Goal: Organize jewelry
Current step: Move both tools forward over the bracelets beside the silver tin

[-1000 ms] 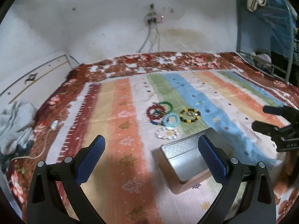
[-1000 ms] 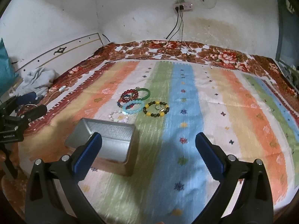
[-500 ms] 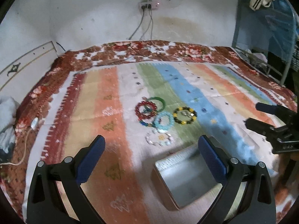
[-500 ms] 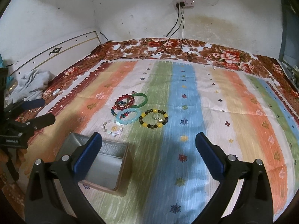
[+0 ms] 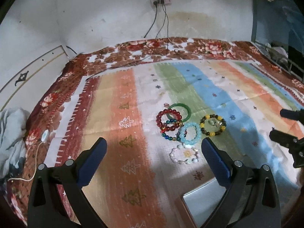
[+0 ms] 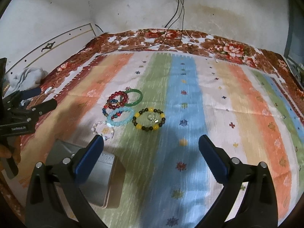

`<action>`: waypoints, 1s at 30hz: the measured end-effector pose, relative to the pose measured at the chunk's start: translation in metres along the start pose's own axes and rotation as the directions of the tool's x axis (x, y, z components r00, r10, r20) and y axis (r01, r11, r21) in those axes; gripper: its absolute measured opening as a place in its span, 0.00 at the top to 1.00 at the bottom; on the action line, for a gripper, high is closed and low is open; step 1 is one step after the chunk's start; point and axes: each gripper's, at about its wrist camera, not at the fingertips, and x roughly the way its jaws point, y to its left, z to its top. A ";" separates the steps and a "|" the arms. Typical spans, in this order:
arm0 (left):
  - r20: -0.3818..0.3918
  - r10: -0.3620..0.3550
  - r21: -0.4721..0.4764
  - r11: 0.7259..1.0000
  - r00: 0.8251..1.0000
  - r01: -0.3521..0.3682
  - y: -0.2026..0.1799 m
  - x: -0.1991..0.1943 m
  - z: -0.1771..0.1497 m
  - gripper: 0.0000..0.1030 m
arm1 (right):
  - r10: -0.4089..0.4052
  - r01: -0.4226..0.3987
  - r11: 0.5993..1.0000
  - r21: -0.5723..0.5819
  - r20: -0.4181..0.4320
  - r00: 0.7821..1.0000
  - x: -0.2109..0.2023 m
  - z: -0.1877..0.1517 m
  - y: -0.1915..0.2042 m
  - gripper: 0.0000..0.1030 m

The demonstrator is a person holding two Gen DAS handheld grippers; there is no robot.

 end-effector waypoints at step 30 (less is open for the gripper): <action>-0.238 -0.116 -0.040 0.993 0.964 0.109 0.020 0.113 0.021 0.06 | 0.073 -0.039 0.991 0.124 -0.285 0.956 0.113 0.024 -0.036 0.05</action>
